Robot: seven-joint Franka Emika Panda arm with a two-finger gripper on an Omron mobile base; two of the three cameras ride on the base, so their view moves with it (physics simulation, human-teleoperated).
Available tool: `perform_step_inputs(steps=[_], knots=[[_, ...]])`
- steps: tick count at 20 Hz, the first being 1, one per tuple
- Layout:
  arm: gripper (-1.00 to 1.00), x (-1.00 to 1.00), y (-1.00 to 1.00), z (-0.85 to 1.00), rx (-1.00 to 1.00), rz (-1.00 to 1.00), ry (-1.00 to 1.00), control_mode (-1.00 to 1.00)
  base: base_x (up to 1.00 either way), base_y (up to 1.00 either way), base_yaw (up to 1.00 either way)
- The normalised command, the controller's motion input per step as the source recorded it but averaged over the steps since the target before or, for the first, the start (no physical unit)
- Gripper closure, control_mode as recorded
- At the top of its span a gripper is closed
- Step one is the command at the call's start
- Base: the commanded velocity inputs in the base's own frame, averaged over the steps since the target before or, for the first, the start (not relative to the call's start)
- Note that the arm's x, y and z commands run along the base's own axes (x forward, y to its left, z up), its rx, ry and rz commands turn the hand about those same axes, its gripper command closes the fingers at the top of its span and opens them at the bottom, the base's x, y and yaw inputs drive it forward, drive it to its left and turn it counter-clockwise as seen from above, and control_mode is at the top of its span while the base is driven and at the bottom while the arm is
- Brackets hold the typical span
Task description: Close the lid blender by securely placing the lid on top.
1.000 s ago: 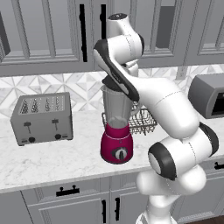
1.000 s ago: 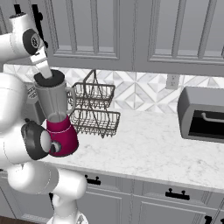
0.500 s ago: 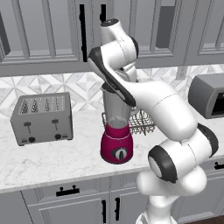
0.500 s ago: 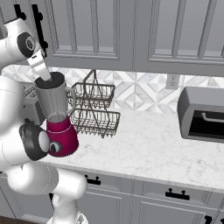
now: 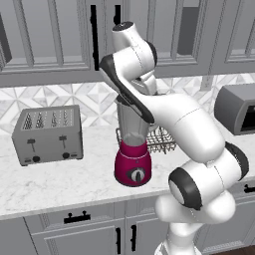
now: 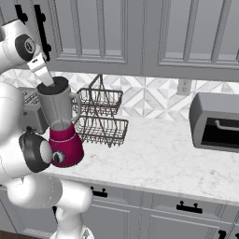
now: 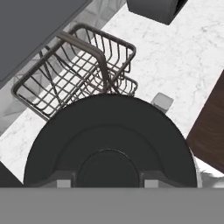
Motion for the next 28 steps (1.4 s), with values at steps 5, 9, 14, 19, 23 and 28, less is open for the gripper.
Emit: perform_step_inputs(steps=[5, 9, 14, 19, 23, 28], knots=[[1.00, -0.01, 0.00, 0.19, 0.00, 0.00, 0.20, -1.00, 0.00, 0.00, 0.00], [1.00, 0.00, 0.00, -0.01, 0.00, 0.00, 0.18, -1.00, 0.00, 0.00, 0.00], [1.00, -0.05, 0.00, -0.33, 0.00, 0.00, 0.01, -1.00, 0.00, 0.00, 0.00], [1.00, -0.23, 0.00, -0.32, 0.07, 0.00, -0.08, -1.00, 0.00, 0.00, 0.00], [1.00, -0.09, 0.00, -0.03, 0.10, 0.01, -0.17, -1.00, 0.00, 0.00, 0.00], [1.00, 0.04, 0.00, -0.17, 0.08, 0.00, -0.07, -1.00, 0.00, 0.00, 0.00]])
